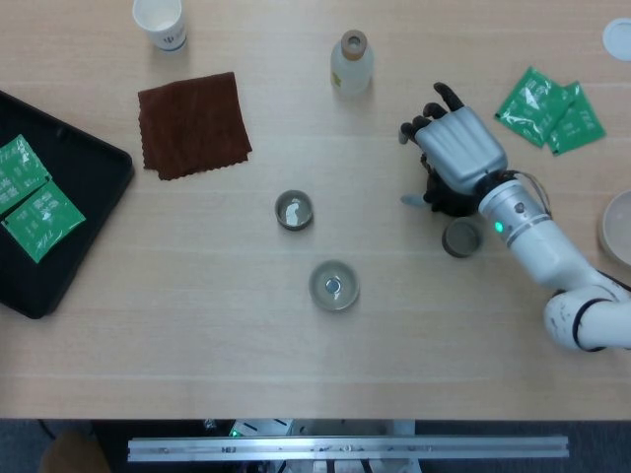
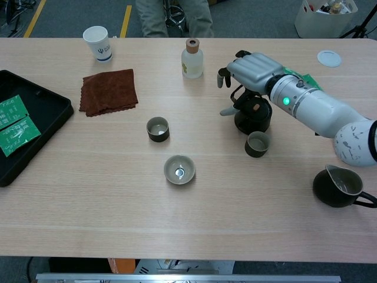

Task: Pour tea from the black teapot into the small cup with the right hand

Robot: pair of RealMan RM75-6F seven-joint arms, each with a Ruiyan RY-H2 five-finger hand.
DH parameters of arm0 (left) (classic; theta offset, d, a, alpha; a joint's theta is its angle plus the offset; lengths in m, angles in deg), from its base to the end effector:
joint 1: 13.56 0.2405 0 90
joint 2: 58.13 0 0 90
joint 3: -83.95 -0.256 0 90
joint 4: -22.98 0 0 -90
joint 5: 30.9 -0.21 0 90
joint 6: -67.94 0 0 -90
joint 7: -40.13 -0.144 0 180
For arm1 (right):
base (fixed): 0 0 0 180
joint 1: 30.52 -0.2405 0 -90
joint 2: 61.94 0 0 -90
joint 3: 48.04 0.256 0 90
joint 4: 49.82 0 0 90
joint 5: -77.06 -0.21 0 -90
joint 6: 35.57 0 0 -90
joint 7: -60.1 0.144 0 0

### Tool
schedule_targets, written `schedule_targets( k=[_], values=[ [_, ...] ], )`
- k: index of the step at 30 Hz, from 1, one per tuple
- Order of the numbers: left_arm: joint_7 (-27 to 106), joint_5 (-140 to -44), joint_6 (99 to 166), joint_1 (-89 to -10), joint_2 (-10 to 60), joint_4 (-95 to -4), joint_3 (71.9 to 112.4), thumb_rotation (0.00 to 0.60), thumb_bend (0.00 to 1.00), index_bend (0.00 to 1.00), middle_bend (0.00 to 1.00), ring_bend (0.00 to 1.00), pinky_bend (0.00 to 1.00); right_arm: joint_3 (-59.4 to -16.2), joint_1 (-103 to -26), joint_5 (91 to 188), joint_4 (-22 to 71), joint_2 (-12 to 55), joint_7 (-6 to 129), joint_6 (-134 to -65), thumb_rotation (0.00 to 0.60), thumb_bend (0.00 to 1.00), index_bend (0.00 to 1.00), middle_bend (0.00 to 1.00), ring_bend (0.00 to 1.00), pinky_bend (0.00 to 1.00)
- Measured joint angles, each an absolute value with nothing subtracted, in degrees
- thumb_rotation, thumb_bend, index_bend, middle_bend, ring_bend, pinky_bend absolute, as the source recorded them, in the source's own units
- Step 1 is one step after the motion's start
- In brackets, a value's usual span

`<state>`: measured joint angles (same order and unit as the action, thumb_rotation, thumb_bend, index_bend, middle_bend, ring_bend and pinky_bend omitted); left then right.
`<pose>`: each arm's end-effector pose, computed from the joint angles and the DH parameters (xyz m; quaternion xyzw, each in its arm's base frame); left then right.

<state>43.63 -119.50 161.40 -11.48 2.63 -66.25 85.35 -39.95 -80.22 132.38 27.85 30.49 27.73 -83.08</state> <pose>-0.3305 0.1367 0.1961 -0.5725 -0.3597 -0.3824 0.6298 -0.1417 -0.3633 -0.0475 0.8090 -0.3110 0.2691 0.4200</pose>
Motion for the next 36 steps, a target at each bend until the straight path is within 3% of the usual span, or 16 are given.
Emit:
schedule_targets(
  k=[9, 14, 18, 36],
  values=[
    [43.6, -119.0, 161.2, -11.3, 2.6, -66.2, 85.3, 0.600, 0.29, 0.25, 0.25, 0.17, 0.08, -40.8, -81.1, 131.3, 23.6, 32.6, 29.1, -80.3, 0.360, 0.09, 0.35, 0.41, 0.23, 0.05],
    [43.7, -119.1, 161.4, -11.2, 2.6, -66.3, 85.4, 0.600, 0.29, 0.25, 0.25, 0.17, 0.08, -41.2, -81.2, 130.6, 22.8, 33.1, 29.3, -79.8, 0.359, 0.09, 0.38, 0.46, 0.31, 0.05],
    [43.7, -119.0, 161.4, -11.1, 2.6, -66.2, 85.4, 0.600, 0.29, 0.25, 0.25, 0.17, 0.08, -41.5, -81.0, 130.4, 23.9, 32.3, 28.6, -80.7, 0.359, 0.09, 0.41, 0.51, 0.36, 0.05],
    [43.6, -119.1, 160.8, -11.6, 2.9, -65.8, 85.6, 0.600, 0.29, 0.25, 0.25, 0.17, 0.08, -42.9, -78.9, 129.3, 32.8, 25.5, 26.9, -84.6, 0.360, 0.10, 0.43, 0.54, 0.41, 0.05]
  ],
)
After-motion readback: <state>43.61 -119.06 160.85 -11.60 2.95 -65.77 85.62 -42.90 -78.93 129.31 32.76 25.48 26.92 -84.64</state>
